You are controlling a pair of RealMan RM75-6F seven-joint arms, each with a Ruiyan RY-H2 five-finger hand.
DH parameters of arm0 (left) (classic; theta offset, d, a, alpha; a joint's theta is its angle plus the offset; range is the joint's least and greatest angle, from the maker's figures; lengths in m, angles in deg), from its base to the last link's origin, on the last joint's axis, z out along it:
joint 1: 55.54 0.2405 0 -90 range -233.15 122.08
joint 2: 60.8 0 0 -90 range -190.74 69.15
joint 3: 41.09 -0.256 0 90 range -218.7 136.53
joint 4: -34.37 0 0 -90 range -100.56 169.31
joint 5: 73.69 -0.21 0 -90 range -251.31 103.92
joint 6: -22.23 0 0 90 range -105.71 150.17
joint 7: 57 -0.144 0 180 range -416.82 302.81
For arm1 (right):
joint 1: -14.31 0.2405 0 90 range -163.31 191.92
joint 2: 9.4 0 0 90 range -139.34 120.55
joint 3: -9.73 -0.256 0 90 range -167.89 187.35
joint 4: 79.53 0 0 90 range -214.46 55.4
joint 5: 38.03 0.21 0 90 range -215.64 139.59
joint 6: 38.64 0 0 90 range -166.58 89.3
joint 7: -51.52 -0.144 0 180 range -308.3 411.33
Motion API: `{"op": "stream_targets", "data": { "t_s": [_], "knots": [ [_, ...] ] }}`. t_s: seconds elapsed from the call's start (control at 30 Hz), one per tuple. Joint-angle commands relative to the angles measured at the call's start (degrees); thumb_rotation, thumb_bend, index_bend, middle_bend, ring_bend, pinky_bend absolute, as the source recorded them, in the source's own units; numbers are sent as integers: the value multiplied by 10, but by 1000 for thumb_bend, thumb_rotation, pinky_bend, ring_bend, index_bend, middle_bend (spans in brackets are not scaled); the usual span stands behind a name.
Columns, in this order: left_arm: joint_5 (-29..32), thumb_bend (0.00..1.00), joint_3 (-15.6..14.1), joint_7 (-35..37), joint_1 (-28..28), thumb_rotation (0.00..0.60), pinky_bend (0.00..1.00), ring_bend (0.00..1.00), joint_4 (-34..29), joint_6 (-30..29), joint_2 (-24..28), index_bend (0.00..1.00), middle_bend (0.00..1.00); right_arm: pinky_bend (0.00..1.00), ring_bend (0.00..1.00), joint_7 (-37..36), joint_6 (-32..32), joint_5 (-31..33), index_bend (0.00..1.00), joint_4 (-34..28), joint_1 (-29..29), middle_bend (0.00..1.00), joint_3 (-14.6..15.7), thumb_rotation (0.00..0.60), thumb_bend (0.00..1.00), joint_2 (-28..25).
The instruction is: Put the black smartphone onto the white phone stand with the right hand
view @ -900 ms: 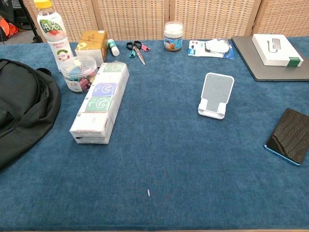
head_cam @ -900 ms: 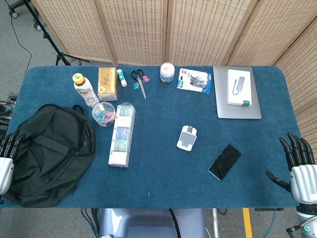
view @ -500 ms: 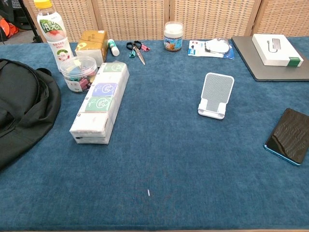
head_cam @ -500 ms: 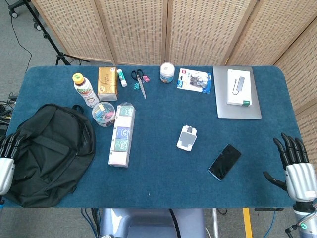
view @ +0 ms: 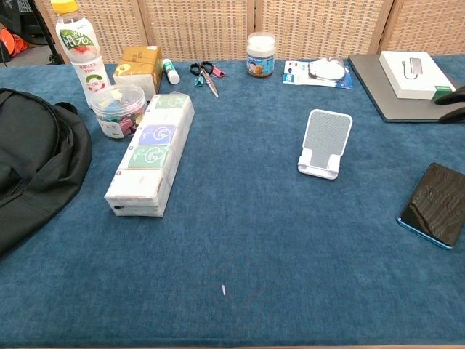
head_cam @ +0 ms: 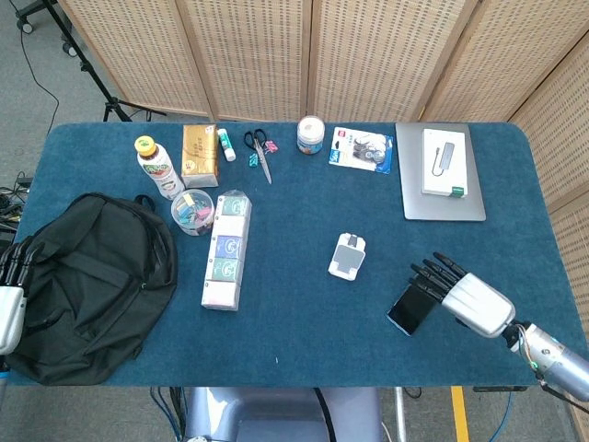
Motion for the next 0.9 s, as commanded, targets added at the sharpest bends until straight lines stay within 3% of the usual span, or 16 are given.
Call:
{"op": "stream_targets", "data": {
  "t_s": [0.03,0.3,0.9],
  "knots": [
    [10,46,4,-12,-4,600,0,0,2,9,-7,0,0,0,0,-51,-1,-42,51,76,40,0,34,600,0,36],
    [33,51,13,-45,-16,600,0,0,9,30,-24,0,0,0,0,-112,43,-35,51,156,79,6,64,600,0,91],
    [67,55,26,-83,-31,600,0,0,10,50,-42,0,0,0,0,-224,15,-7,97,320,86,6,118,600,0,182]
  ]
}}
